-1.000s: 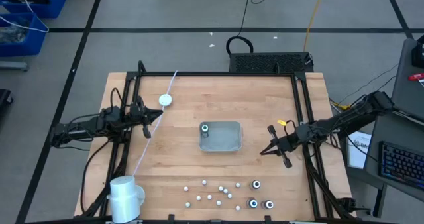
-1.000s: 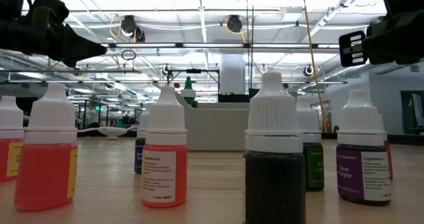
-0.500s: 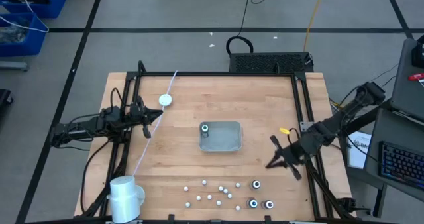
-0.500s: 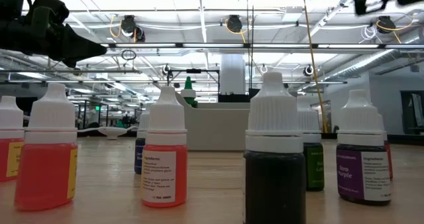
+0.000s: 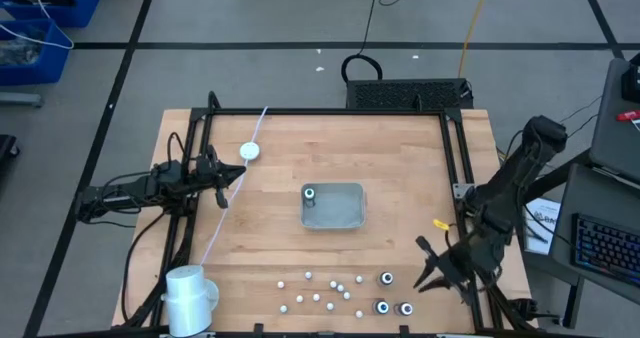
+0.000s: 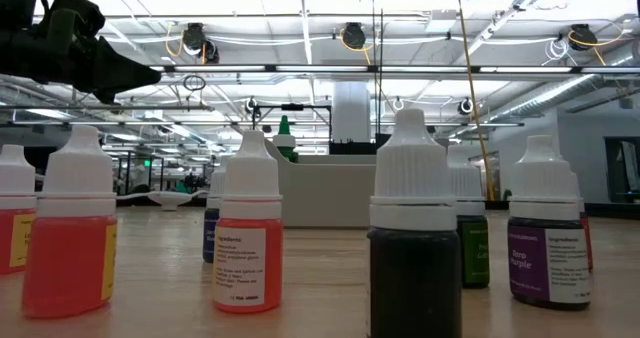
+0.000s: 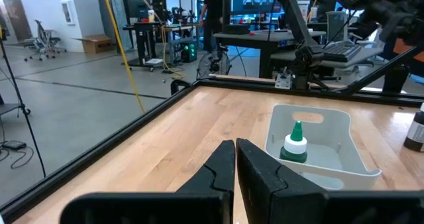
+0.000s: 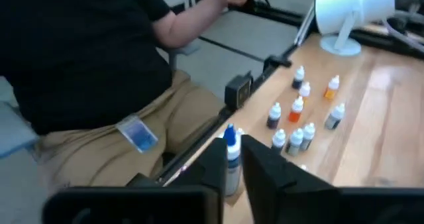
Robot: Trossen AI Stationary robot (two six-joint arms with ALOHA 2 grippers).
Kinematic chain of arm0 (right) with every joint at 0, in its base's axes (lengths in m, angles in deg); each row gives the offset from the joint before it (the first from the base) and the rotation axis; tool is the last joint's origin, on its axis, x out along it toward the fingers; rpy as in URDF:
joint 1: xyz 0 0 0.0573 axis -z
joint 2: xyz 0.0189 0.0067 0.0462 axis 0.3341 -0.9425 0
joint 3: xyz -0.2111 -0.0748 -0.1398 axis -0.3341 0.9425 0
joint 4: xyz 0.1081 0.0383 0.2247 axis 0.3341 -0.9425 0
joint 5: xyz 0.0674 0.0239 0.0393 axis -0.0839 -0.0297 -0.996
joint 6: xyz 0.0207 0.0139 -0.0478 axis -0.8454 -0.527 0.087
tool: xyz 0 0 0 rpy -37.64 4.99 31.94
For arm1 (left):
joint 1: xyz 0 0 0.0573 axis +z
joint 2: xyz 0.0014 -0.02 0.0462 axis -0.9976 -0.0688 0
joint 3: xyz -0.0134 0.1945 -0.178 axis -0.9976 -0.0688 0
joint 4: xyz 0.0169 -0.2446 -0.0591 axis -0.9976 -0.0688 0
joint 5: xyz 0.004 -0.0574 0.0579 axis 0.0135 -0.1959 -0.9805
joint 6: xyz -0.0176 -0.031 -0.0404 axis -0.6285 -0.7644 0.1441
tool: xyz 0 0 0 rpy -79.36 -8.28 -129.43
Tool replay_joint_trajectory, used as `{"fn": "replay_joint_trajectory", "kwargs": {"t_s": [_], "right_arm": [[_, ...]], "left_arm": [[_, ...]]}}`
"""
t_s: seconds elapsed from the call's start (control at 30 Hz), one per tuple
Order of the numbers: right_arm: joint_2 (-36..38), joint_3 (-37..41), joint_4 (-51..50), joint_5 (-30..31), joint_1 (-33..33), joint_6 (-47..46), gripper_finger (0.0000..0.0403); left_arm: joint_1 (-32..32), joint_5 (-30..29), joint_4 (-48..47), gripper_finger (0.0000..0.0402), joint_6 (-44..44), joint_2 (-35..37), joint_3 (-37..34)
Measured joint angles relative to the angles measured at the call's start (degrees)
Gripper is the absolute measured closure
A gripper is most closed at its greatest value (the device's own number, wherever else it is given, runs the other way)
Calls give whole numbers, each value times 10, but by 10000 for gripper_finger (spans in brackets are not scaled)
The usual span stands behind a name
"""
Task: Pick & Place food coloring
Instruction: Put the large purple food coloring bottle into the gray container
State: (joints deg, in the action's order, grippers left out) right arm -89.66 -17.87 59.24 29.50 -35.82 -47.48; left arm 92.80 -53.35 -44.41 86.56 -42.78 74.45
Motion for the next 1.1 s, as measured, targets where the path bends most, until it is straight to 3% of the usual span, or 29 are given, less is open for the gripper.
{"fn": "replay_joint_trajectory", "kwargs": {"t_s": [0.13, 0.3, 0.47, 0.7, 1.1], "right_arm": [[-44, 0, 22, 41, -10, -10, 282], [-89, 0, 76, 10, -12, -11, 202], [-132, 0, 122, -7, -21, -11, 155], [-198, 1, 191, -6, -28, -15, 149], [-265, 1, 198, 10, -28, -116, 175]], "left_arm": [[0, 0, 0, 380, -2, 0, 0], [0, 0, 0, 380, -9, 0, 0], [0, 0, 0, 380, -9, 0, 0], [0, 0, 0, 380, -8, 0, 0], [0, 0, 0, 380, -9, 0, 0]]}}
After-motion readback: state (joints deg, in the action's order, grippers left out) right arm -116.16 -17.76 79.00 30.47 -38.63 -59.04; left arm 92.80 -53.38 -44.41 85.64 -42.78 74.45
